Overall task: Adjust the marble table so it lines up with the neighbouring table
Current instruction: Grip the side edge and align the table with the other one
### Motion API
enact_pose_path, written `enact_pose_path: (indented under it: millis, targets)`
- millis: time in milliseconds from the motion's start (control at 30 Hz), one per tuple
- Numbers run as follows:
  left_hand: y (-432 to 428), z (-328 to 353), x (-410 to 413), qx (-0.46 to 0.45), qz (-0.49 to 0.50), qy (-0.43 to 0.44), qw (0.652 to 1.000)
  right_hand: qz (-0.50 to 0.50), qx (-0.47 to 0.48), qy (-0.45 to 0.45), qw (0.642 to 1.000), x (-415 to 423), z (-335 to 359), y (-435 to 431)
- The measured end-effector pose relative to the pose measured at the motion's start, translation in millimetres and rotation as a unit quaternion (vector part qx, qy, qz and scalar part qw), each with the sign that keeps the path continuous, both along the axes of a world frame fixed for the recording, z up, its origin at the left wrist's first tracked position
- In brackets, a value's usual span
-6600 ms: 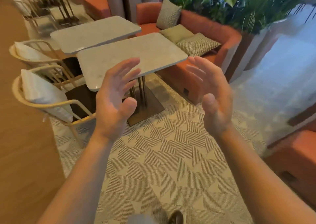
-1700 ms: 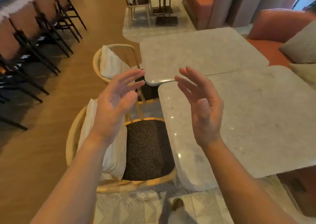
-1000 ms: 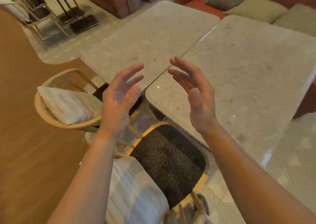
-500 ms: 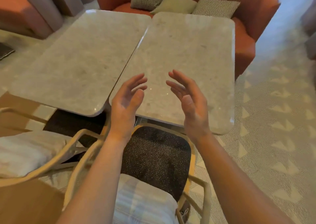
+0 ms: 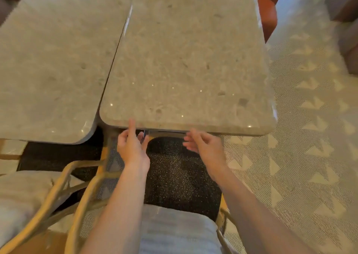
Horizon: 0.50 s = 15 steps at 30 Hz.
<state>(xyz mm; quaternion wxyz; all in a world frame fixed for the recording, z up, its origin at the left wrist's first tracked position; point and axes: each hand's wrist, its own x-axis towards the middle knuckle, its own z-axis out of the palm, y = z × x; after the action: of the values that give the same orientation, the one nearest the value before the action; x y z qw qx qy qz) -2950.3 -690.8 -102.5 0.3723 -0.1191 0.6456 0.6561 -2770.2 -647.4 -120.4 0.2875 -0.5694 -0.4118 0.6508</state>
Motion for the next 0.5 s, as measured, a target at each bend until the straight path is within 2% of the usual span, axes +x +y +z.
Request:
enact_pose_path:
  millis: [67, 133, 233, 300, 333, 500]
  targets:
    - [9.2, -22.8, -8.0, -0.055, 0.011, -0.051, 0.997, -0.073, -0.120, 0.017, 0.990, -6.5, -22.0, -10.3]
    - [19.8, -37.7, -15.6, -0.035, -0.011, -0.111, 0.993, -0.160, -0.180, 0.080, 0.967, -9.9, -32.8, -6.9]
    - [37.8, -43.3, -28.3, 0.068, -0.023, -0.166, 0.984, -0.307, -0.185, 0.241, 0.902, -15.6, -40.9, 23.3]
    - [49.6, -44.5, -37.1, 0.102, 0.005, -0.180, 0.978, -0.379, -0.189, 0.318, 0.848, -23.5, -40.5, 42.5]
    - [54.5, -46.5, -41.1, 0.104, 0.020, -0.189, 0.976, -0.394, -0.193, 0.337, 0.833, -27.7, -39.6, 48.2]
    - [52.8, -54.1, -50.3, 0.104, 0.020, -0.206, 0.973, -0.381, -0.176, 0.324, 0.848, -41.4, -52.4, 50.6]
